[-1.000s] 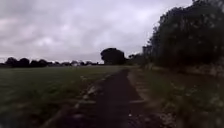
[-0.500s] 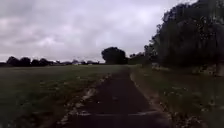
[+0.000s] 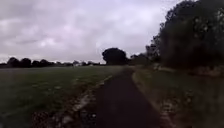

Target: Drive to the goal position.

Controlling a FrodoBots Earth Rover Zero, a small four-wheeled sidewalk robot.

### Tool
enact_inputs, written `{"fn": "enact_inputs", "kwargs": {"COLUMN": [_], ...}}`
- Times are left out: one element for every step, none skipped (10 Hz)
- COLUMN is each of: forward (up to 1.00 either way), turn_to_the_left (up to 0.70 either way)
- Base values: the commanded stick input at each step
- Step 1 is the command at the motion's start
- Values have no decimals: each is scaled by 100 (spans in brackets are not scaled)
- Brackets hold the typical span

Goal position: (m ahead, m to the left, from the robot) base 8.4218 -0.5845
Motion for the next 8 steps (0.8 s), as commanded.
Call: {"fn": "enact_inputs", "kwargs": {"forward": [85, 85, 85, 85, 85, 85, 85, 85], "turn_to_the_left": [-32, -33, -34, -34, -34, -32, -24, -17]}}
